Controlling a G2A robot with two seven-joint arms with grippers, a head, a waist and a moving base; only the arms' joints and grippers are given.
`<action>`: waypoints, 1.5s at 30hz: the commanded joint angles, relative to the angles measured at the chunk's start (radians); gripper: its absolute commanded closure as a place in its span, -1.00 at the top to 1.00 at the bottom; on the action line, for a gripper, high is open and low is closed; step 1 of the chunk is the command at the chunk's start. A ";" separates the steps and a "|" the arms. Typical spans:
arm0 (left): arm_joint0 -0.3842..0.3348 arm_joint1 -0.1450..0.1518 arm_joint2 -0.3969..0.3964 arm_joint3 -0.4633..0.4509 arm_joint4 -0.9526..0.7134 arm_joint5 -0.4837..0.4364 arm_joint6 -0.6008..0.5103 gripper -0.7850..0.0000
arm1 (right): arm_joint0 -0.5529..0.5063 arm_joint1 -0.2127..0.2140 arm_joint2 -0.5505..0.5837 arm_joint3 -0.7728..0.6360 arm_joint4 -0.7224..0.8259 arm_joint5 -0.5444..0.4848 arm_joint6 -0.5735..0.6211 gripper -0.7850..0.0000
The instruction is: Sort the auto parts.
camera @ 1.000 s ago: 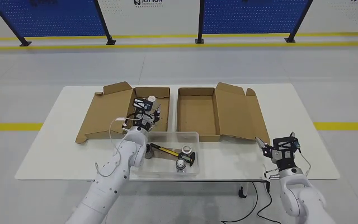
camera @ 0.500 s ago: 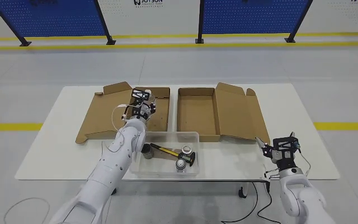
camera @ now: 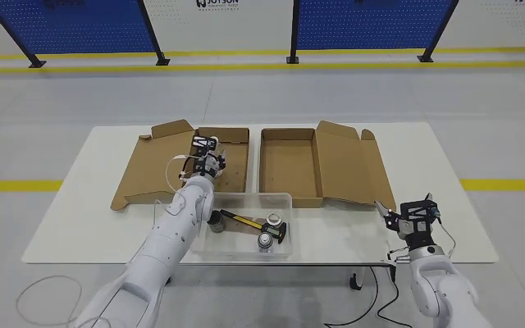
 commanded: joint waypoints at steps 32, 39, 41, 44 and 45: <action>0.232 0.081 -0.220 -0.593 0.203 -0.099 -0.151 1.00 | 0.000 0.000 0.000 0.000 0.000 0.000 0.000 1.00; 0.346 0.101 -0.280 -0.810 0.148 -0.256 -0.280 1.00 | 0.000 0.000 0.000 0.000 0.000 0.000 0.000 1.00; 0.367 0.107 -0.288 -0.855 0.130 -0.334 -0.340 1.00 | 0.000 0.000 0.000 0.000 0.000 0.000 0.000 1.00; 0.402 0.115 -0.297 -0.909 0.089 -0.442 -0.417 1.00 | 0.000 0.000 0.000 0.000 0.000 0.000 0.000 1.00; 0.412 0.117 -0.299 -0.924 0.066 -0.473 -0.446 1.00 | 0.000 0.000 0.000 0.000 0.000 0.000 0.000 1.00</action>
